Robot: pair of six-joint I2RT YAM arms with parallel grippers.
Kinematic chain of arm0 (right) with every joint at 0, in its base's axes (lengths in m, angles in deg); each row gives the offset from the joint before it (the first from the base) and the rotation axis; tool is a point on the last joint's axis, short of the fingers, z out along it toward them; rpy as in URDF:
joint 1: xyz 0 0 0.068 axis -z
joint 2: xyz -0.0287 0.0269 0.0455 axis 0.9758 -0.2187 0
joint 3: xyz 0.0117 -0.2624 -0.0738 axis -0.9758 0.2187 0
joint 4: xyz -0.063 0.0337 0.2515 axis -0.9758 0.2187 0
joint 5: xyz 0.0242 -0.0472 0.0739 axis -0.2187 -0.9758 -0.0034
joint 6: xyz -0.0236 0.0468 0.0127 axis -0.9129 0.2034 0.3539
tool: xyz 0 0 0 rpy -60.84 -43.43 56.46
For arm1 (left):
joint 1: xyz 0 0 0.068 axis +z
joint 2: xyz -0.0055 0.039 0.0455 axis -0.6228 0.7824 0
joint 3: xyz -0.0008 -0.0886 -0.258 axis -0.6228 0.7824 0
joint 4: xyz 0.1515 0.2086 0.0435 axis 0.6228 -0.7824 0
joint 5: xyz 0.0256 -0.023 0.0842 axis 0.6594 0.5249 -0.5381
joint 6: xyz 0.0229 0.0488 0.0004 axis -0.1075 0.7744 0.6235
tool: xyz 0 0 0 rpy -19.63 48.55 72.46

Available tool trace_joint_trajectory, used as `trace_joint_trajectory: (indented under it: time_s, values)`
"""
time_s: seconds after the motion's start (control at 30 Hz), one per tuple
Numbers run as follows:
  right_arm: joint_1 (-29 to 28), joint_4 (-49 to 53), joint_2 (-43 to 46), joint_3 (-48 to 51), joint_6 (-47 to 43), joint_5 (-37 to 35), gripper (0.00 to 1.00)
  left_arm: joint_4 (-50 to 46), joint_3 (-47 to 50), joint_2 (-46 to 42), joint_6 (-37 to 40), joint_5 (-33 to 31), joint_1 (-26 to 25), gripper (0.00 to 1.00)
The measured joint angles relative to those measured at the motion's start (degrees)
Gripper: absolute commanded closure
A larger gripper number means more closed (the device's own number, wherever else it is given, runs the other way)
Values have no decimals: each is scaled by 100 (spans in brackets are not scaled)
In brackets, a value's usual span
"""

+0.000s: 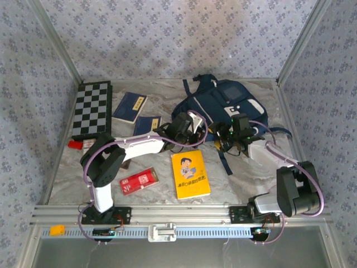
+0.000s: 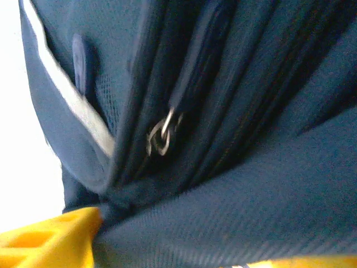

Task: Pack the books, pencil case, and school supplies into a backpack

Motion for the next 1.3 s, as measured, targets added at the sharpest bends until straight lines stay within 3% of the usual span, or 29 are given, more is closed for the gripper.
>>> trace_joint_trajectory:
  time_s: [0.17,0.3,0.53,0.8,0.9,0.97,1.07,1.3]
  values:
    - [42,-42,-76,-9,-168,-219,82,-87,0,0,129,4,0,100]
    - [192,136,-83,-68,-538,-136,98,-162,0,0,197,22,-22,100]
    - [780,863,107,-138,-1528,293,100,-273,348,-295,306,68,63,100]
    - [1648,1768,540,-205,-2721,994,100,-328,1034,-870,380,153,800,100]
    - [1882,2059,354,-415,-3038,1132,88,-437,1008,-868,448,304,855,100]
    - [1991,2144,195,-570,-3174,1158,63,-516,916,-852,448,380,807,100]
    - [2094,2210,28,-800,-3386,1200,39,-577,743,-813,446,382,656,100]
    - [2090,2736,730,-765,-3543,988,0,-730,459,-608,444,315,267,100]
